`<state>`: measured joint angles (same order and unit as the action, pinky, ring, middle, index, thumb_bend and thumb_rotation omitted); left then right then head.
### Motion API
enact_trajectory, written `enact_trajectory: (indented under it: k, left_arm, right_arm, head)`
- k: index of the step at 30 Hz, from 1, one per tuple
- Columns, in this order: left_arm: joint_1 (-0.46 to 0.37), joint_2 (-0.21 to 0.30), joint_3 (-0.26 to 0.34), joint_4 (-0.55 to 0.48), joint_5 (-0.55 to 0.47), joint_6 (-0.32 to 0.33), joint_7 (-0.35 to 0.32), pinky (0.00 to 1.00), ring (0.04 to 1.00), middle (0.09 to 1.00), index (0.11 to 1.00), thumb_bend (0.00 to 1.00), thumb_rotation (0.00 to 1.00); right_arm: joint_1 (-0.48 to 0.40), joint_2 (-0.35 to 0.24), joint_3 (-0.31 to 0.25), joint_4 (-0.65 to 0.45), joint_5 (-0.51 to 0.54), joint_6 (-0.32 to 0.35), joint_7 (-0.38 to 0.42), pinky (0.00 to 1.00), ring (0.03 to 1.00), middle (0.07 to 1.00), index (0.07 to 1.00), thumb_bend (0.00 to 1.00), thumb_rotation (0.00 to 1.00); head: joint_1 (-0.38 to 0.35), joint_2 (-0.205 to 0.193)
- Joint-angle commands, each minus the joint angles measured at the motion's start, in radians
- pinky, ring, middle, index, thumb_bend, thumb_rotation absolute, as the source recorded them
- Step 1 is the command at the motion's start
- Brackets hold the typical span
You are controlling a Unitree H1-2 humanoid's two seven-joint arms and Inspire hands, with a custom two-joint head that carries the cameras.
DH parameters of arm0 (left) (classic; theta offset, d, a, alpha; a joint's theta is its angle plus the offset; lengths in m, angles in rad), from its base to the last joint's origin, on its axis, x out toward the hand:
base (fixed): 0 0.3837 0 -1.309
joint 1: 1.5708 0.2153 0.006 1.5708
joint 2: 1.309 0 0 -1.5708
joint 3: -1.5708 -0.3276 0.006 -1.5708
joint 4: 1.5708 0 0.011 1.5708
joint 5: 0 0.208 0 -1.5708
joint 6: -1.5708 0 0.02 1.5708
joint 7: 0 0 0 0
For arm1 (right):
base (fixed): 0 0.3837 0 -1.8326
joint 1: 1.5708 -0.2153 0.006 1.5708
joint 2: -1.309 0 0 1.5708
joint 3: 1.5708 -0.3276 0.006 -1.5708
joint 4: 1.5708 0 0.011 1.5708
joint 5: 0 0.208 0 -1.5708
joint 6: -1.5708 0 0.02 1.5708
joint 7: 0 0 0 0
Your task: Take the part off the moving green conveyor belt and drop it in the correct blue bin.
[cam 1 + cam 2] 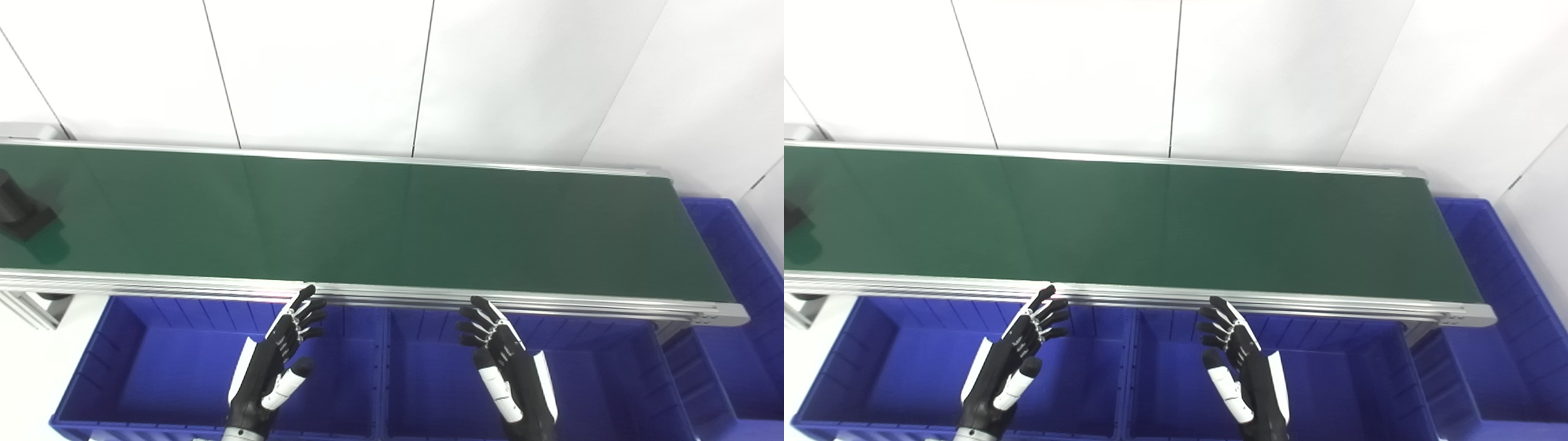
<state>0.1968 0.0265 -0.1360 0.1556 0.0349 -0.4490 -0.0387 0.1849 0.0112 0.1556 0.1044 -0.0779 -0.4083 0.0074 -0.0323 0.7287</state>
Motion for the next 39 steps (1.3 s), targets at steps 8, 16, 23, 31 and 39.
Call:
enact_trajectory:
  k: [8,16,23,31,39]
  left_arm:
    - [-0.016,-0.011,-0.019,-0.002,0.04,-0.021,0.034,0.75,0.823,0.864,0.921,0.9,0.85]
    - [-0.018,-0.033,-0.06,0.012,0.059,-0.021,0.068,0.75,0.831,0.874,0.924,0.88,0.84]
    - [-0.026,-0.056,-0.091,0.038,0.062,-0.021,0.093,0.78,0.836,0.868,0.918,0.9,0.83]
    - [-0.043,-0.073,-0.137,0.086,0.075,-0.021,0.15,0.77,0.83,0.864,0.907,0.9,0.81]
    - [-0.067,-0.072,-0.163,0.132,0.064,-0.021,0.178,0.77,0.828,0.862,0.901,0.92,0.79]
  right_arm:
    - [-0.011,-0.007,-0.006,-0.016,0.022,-0.059,0.008,0.7,0.762,0.81,0.868,0.57,0.77]
    - [-0.007,-0.039,-0.023,-0.007,0.062,-0.06,0.025,0.71,0.763,0.813,0.876,0.59,0.78]
    - [-0.012,-0.058,-0.045,0.007,0.076,-0.061,0.031,0.69,0.756,0.802,0.86,0.62,0.8]
    - [-0.015,-0.073,-0.074,0.035,0.123,-0.061,0.079,0.69,0.761,0.809,0.871,0.63,0.8]
    - [-0.028,-0.065,-0.097,0.066,0.141,-0.062,0.111,0.7,0.764,0.812,0.876,0.64,0.82]
  head:
    - [0.08,-0.025]
    - [0.243,-0.082]
    - [0.317,-0.132]
    - [0.402,-0.215]
    - [0.412,-0.265]
